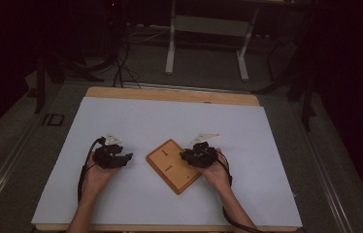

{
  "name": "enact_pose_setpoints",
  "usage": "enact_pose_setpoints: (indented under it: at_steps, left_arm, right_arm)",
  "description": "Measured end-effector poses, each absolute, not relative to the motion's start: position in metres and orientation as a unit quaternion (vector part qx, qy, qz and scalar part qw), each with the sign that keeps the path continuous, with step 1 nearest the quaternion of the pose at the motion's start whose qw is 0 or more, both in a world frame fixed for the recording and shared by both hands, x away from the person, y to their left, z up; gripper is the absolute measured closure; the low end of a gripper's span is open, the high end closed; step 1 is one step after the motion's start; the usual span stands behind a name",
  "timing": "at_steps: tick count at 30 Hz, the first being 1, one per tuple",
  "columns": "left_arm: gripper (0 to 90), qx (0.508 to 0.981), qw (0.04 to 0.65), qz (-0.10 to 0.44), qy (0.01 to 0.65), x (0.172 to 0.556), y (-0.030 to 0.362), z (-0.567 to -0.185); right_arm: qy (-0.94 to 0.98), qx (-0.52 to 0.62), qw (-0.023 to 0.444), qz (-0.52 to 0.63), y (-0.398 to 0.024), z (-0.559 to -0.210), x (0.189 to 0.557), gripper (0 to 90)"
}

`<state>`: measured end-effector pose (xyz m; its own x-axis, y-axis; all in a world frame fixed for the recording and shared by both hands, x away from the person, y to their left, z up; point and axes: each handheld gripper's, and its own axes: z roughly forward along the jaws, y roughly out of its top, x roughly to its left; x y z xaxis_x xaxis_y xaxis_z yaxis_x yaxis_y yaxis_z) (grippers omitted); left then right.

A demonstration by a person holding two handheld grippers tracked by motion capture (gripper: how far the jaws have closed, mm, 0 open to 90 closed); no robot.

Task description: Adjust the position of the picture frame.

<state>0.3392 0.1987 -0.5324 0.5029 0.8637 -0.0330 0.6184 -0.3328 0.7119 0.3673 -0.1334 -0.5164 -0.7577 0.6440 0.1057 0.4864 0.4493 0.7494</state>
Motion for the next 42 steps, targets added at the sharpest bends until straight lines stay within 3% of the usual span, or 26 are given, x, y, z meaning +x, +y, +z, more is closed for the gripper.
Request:
enact_pose_setpoints:
  at_steps: [5, 24, 42]
  left_arm:
    - [47.8, 0.796, 0.343, 0.179, 0.466, 0.339, 0.199, -0.533]
    - [50.0, 0.79, 0.361, 0.162, 0.468, 0.339, 0.195, -0.531]
    - [87.6, 0.817, 0.375, 0.128, 0.419, 0.337, 0.182, -0.529]
  right_arm:
    - [0.836, 0.347, 0.096, 0.414, -0.131, -0.522, 0.37, 80.2]
    - [0.805, 0.378, 0.073, 0.452, -0.134, -0.529, 0.369, 82.9]
    - [0.804, 0.353, 0.066, 0.474, -0.142, -0.512, 0.369, 83.6]
